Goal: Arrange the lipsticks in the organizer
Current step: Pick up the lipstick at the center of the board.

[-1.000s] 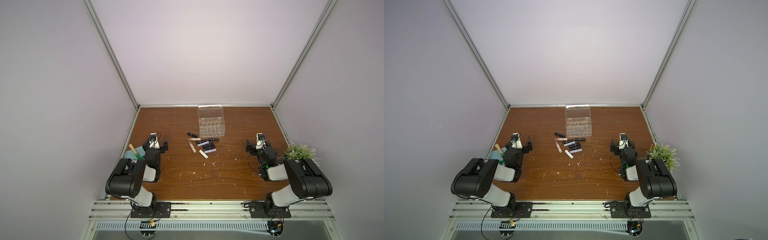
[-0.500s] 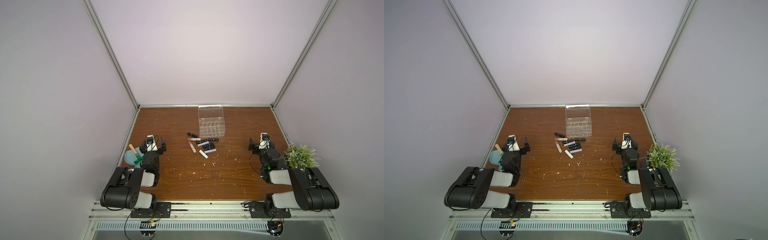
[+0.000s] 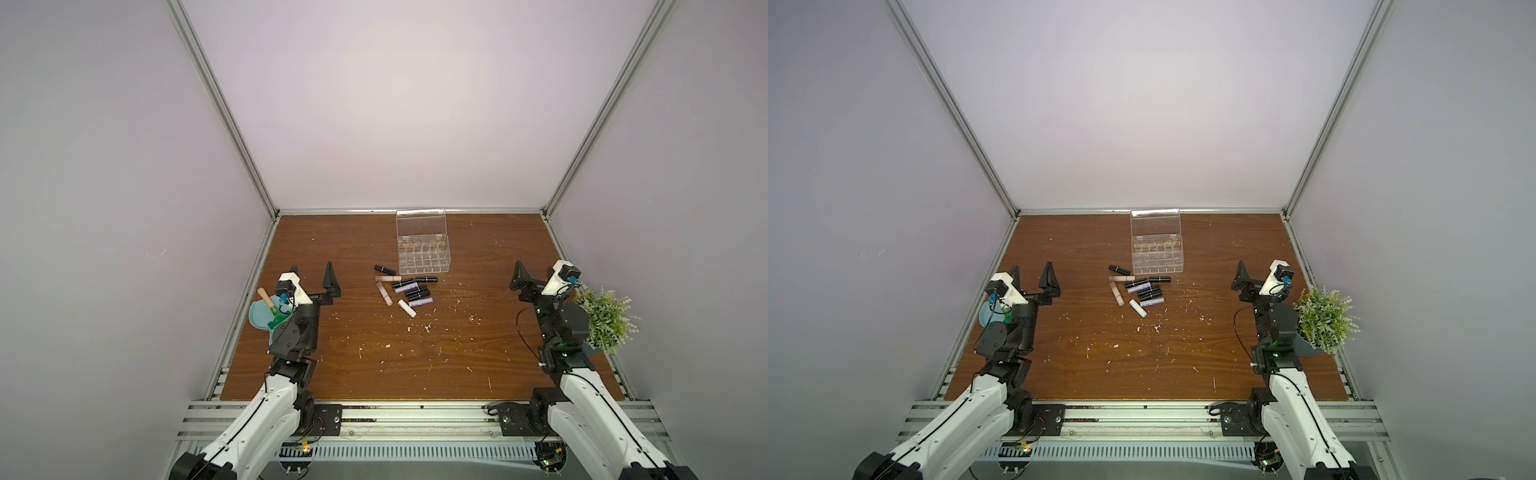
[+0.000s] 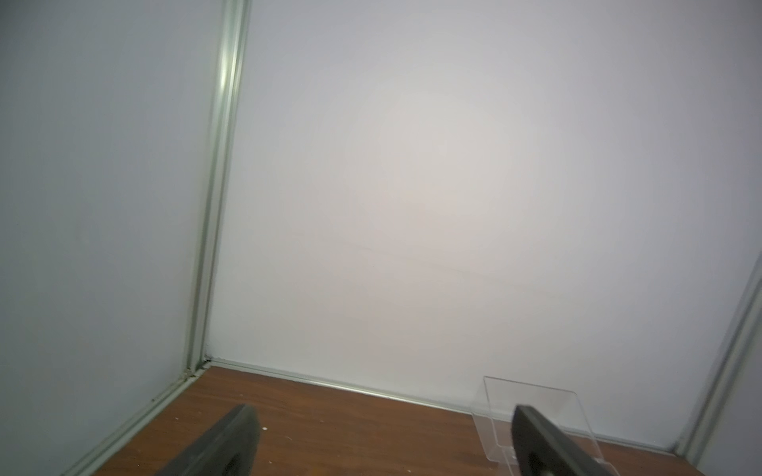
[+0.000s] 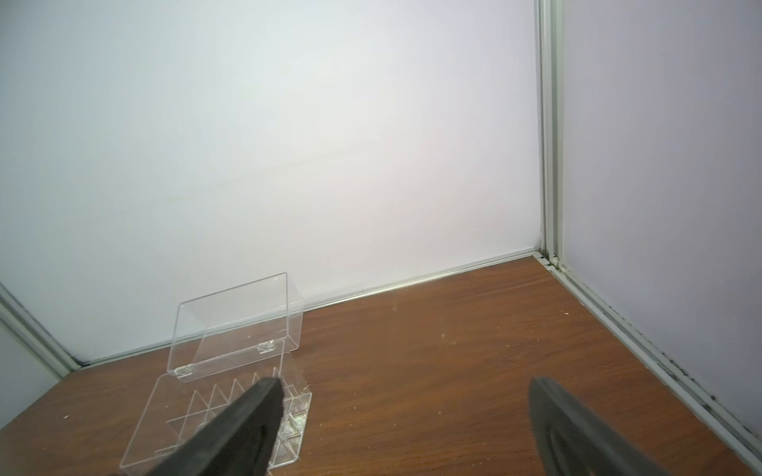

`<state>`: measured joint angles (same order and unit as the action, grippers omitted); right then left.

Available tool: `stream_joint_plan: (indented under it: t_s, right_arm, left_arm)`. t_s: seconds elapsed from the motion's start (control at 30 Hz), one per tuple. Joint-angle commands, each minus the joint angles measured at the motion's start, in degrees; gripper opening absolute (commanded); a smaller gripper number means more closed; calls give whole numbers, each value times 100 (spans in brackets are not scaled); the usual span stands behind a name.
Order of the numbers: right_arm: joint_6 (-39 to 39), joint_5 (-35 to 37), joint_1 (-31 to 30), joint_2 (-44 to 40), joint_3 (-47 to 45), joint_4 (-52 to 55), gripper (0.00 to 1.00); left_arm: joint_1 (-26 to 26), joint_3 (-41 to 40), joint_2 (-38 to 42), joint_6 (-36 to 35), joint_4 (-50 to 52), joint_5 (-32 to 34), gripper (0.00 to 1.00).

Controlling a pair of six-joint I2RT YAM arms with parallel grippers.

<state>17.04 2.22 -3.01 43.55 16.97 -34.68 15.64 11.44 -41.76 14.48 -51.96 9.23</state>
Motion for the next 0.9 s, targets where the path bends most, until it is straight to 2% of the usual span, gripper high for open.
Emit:
stream_joint_plan:
  t_s: [0.0,0.1,0.13,0.17,0.2,0.3,0.4,0.6,0.77,0.87]
  right_arm:
    - [268,-956,1,481,631,932,100]
    - [130,-1666,-49,1116,1228,1464,92]
    - [51,-1777,-95,1298,1404,1655,92]
    - [-67,-1858,-172,1473,1577,1853,92]
    - [-180,-1848,-256,1590,1694,1997,91]
    - [-410,-1494,-579,1841,1827,2147,92]
    - [-582,-1244,-839,2094,1964,2284,92]
    - [-768,-1256,-1047,2597,2249,2527,88]
    - [-872,-1092,-1184,2598,2274,2595,87]
    - [-903,-1086,-1207,2580,2259,2613,87]
  left_arm:
    - [53,557,-468,588,1742,-1068,94]
    - [63,1361,-1271,875,3002,-1384,86]
    - [65,1605,-1539,974,3463,-1400,87]
    - [70,1879,-1845,1044,3959,-1453,92]
    - [71,2059,-2082,1063,4306,-1523,95]
    - [257,2441,-2609,1025,5148,-1428,92]
    - [700,2568,-2830,995,5476,-1009,92]
    - [1202,2909,-3316,1206,5907,-1008,89]
    - [1433,3310,-3968,1242,6246,-1149,87]
    - [1451,3302,-4157,1280,6082,-1221,86]
